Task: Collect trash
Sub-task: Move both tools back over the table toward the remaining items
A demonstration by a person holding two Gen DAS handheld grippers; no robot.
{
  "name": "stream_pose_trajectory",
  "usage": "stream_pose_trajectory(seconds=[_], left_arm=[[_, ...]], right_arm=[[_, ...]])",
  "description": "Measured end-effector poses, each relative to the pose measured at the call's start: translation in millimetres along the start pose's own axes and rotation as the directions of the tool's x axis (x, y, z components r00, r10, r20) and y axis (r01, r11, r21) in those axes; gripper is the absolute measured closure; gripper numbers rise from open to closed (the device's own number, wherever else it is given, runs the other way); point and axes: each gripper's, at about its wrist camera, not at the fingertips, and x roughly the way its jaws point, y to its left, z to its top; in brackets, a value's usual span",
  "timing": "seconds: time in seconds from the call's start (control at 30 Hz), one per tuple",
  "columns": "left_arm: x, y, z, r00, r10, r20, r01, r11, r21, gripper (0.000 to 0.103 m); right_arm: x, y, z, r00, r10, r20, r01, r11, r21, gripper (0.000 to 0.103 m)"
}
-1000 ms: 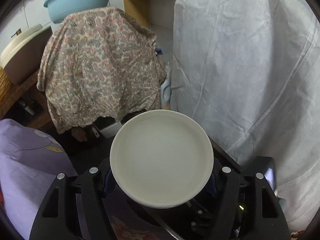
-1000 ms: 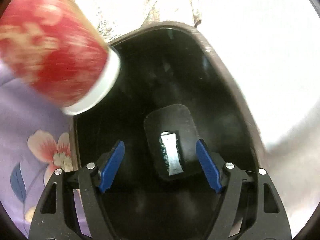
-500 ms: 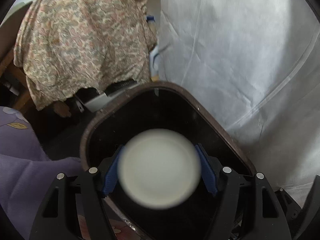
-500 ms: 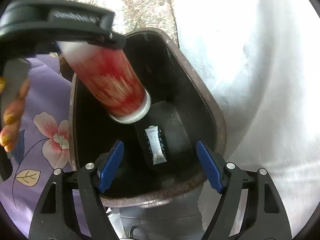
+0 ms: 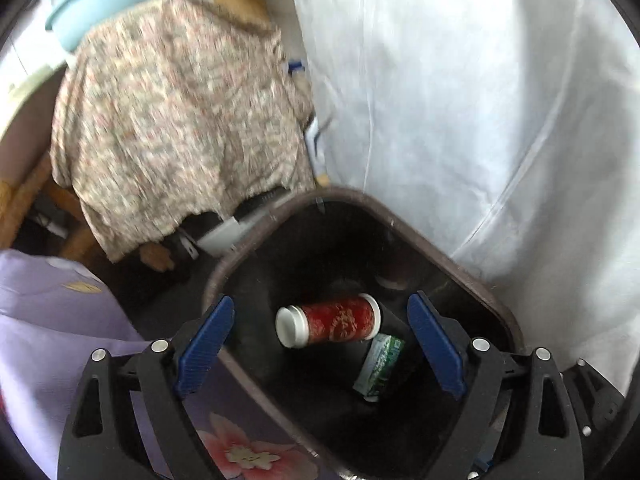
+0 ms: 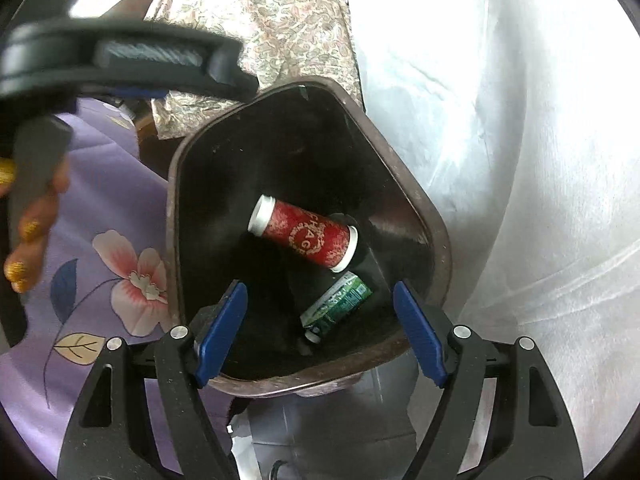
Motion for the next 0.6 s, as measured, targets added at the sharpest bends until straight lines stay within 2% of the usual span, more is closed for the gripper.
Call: stream_pose_trajectory(seconds=[0.13, 0.27, 0.43, 0.5, 0.6], left_arm=[[-45, 7, -4, 0.997, 0.024, 0.077, -0.023, 1.0, -0.01, 0.013], [-94, 19, -22, 0.983, 0.043, 0.179, -0.047, 0.999, 0.02, 0.01], [-157, 45, -63, 0.958, 0.046, 0.282, -0.061, 0.997, 0.044, 0.006], [-175, 58, -79, 0.948, 0.073, 0.31, -0.087, 0.996, 0.032, 0.006], [-201, 87, -104, 0.935, 0.097, 0.34, -0.096, 0.995, -0.021, 0.006]], right_arm=[[-7, 8, 1, 1.0, 0.013, 0.019, -0.012, 1.0, -0.01, 0.027], [-25, 25, 2, 0.996, 0.037, 0.081, -0.034, 0.999, -0.039, 0.027], [-57, 53, 6, 0.982, 0.098, 0.163, -0.082, 0.991, -0.102, 0.027], [-66, 64, 8, 0.975, 0.129, 0.18, -0.107, 0.987, -0.123, 0.026], [-85, 87, 9, 0.961, 0.185, 0.206, -0.152, 0.975, -0.165, 0.019]])
